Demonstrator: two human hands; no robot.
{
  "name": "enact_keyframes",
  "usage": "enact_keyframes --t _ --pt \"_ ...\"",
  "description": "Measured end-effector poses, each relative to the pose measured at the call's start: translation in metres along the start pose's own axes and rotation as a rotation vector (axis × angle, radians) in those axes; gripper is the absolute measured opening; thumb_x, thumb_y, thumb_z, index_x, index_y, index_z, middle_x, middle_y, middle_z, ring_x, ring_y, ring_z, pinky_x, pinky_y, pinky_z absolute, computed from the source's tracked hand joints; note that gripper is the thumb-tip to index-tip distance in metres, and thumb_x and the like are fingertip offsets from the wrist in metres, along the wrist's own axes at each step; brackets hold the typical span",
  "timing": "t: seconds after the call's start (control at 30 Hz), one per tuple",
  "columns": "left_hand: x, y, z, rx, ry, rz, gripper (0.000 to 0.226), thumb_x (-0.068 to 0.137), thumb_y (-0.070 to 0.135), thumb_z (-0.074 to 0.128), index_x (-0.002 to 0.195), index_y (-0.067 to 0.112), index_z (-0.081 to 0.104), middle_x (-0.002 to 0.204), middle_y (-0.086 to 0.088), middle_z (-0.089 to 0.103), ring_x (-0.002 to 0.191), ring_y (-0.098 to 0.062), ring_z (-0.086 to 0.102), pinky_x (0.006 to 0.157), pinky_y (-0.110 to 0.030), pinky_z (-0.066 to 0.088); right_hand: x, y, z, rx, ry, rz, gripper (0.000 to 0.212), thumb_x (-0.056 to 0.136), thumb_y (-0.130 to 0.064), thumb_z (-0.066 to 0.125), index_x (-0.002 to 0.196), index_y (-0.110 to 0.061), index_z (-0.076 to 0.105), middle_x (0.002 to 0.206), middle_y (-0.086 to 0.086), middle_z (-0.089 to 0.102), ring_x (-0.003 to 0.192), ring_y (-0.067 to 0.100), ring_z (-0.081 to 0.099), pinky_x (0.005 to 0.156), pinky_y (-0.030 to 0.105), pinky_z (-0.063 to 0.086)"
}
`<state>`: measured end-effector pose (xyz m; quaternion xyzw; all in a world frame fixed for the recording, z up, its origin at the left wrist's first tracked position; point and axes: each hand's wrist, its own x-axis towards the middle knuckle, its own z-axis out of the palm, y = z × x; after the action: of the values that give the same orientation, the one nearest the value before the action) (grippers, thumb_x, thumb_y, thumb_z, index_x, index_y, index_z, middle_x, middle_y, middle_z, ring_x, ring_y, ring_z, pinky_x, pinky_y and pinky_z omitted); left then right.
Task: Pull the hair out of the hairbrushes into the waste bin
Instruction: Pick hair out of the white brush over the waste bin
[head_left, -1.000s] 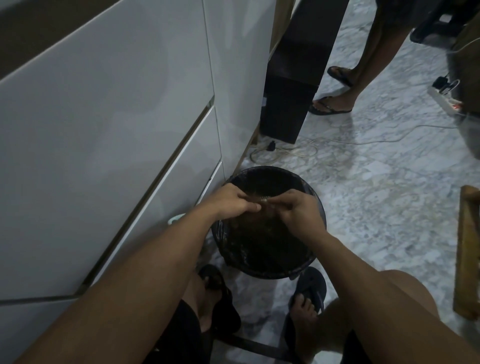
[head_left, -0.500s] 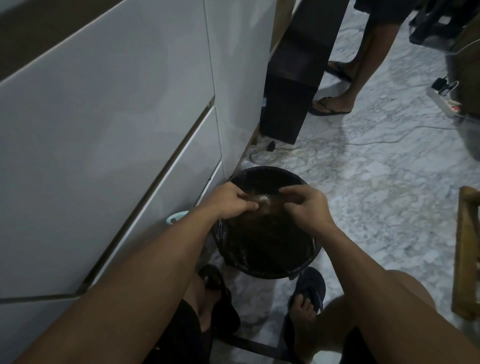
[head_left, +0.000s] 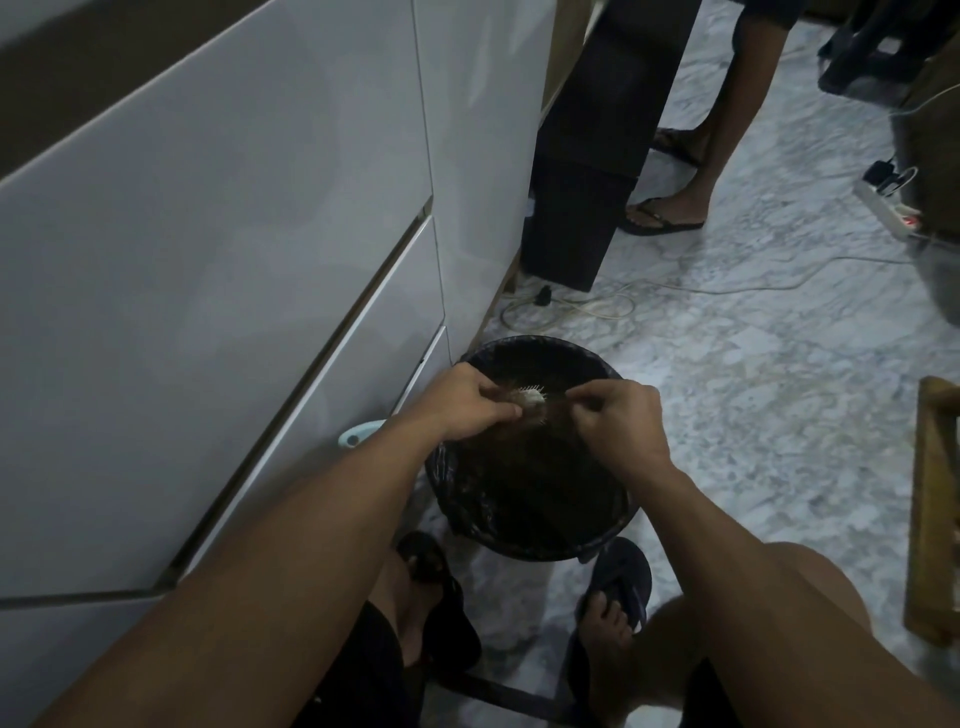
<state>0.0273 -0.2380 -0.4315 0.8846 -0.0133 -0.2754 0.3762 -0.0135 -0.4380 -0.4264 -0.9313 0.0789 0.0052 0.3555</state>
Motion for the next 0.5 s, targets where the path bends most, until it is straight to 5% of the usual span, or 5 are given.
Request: enact_keyframes --t 0.2,0.37,0.5 --pt "0.0027 -0.0025 -0.0011 0.032 0.045 0.009 0.03 0.082 0.042 0.073 0.104 0.023 0.078 0.086 0.004 0.072 0.087 -0.014 0.067 0.08 -0.028 0.051 0.0076 0.0046 -0.0046 0.045 0.082 0.182 0.019 0.082 -0.013 0.065 0.096 -0.014 0.078 0.087 0.004 0.076 0.074 0.016 0.067 0.068 0.019 0.05" --pt "0.0037 -0.0015 0.0 0.045 0.055 0.031 0.029 0.082 0.042 0.073 0.103 0.022 0.078 0.089 0.001 0.073 0.089 -0.017 0.067 0.085 -0.032 0.053 0.0069 0.0018 -0.0079 0.046 0.135 0.219 0.019 0.082 -0.012 0.064 0.095 -0.012 0.078 0.088 0.006 0.076 0.08 0.02 0.068 0.08 0.029 0.055" --pt "0.0033 0.0004 0.0013 0.03 0.05 0.039 0.029 0.083 0.041 0.073 0.104 0.022 0.078 0.091 0.0 0.074 0.09 -0.018 0.068 0.087 -0.035 0.054 0.0085 0.004 -0.0059 0.059 0.165 0.271 0.019 0.082 -0.012 0.063 0.093 -0.014 0.078 0.088 0.005 0.076 0.077 0.019 0.066 0.074 0.026 0.052"
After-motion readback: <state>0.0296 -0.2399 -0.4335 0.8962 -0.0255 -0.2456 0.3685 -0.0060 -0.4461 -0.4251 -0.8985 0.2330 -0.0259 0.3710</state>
